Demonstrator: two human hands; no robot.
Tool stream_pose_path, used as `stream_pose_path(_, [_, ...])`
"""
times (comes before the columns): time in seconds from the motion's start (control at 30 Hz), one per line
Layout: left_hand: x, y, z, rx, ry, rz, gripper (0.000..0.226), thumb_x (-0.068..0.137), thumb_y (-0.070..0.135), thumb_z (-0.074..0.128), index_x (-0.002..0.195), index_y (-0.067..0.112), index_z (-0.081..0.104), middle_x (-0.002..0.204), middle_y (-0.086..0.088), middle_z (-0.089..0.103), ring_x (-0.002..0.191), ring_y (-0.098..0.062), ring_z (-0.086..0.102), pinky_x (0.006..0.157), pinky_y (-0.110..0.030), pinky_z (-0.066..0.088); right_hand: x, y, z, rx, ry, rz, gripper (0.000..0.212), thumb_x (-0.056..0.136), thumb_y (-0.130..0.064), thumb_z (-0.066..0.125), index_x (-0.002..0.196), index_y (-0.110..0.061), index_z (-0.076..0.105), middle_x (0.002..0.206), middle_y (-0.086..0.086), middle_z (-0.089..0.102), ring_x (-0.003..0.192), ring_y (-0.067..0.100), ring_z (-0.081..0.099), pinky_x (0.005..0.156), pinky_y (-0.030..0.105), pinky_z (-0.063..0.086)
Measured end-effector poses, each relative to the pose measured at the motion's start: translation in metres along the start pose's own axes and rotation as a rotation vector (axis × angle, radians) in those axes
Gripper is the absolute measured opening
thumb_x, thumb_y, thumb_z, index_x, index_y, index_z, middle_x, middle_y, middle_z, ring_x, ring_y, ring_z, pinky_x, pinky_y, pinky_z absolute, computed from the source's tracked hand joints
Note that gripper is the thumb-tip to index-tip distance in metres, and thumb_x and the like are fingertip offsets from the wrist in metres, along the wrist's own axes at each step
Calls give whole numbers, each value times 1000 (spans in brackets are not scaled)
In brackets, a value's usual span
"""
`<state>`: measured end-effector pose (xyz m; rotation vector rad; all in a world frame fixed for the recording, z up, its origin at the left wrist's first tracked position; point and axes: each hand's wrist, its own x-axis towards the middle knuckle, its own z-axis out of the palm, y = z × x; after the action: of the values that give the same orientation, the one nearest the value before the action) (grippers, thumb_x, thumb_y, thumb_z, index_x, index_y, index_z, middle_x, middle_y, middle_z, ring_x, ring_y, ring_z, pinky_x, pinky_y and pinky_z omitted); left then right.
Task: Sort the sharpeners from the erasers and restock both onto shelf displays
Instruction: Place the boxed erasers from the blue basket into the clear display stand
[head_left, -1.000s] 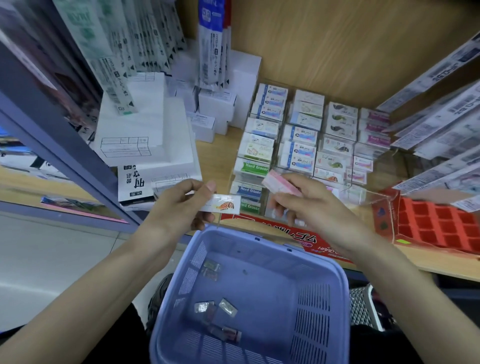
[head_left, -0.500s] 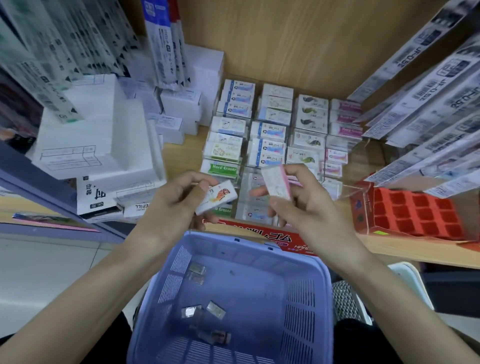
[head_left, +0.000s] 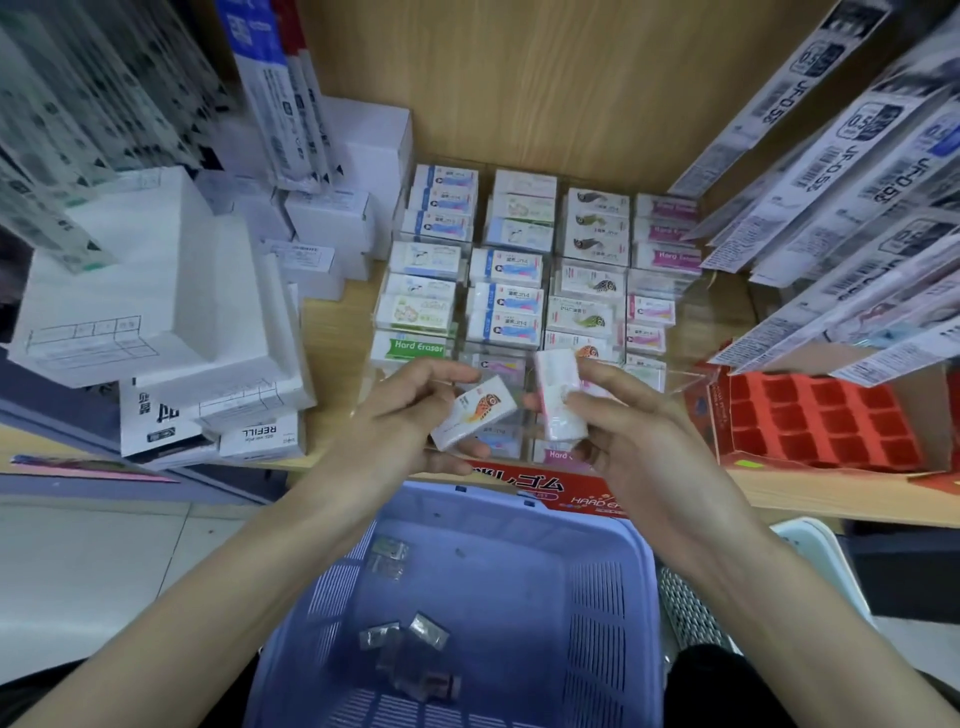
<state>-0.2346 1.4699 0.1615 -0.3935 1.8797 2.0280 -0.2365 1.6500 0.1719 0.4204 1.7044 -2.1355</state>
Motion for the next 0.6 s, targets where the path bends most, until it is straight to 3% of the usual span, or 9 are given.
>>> stream_pose_path(0.1, [2,3,1,-22,31,-4,30,99,1,37,95,14,63,93,-8,60,56,-15,64,51,-24,53,0,1,-6,-11,0,-43,47,85,6,57,120,-26,61,90,6,69,85,20,65,71,28,51])
stream_pose_path(0.2, [5,6,0,-6,65,5,29,99,3,37,92,12,63,90,-7,60,52,-13,59,46,-22,49,-1,0,-3,0,-21,-78,39,80,9,62,108,-18,61,89,6,66,86,21,68,69,26,55])
stream_pose_path(0.33, [7,10,-4,8,101,21,28,99,6,39,89,13,65,91,-9,64,54,-11,61,48,-20,49,0,-4,6,-64,32,-99,38,63,-12,76,95,-17,56,87,8,70,76,24,70,67,31,55])
stream_pose_path(0.43, [7,9,-7,26,117,15,28,99,7,40,91,13,66,98,-12,65,58,-11,63,50,-20,50,3,-5,11,-87,84,-139,28,76,-7,72,95,-13,53,69,5,68,59,20,64,51,25,48])
stream_pose_path(0.6, [0,9,-13,39,138,31,30,99,8,41,88,17,68,89,-5,68,58,-10,63,51,-18,50,5,-4,17,84,50,-115,12,88,1,58,96,-7,55,72,9,71,73,23,72,66,25,58])
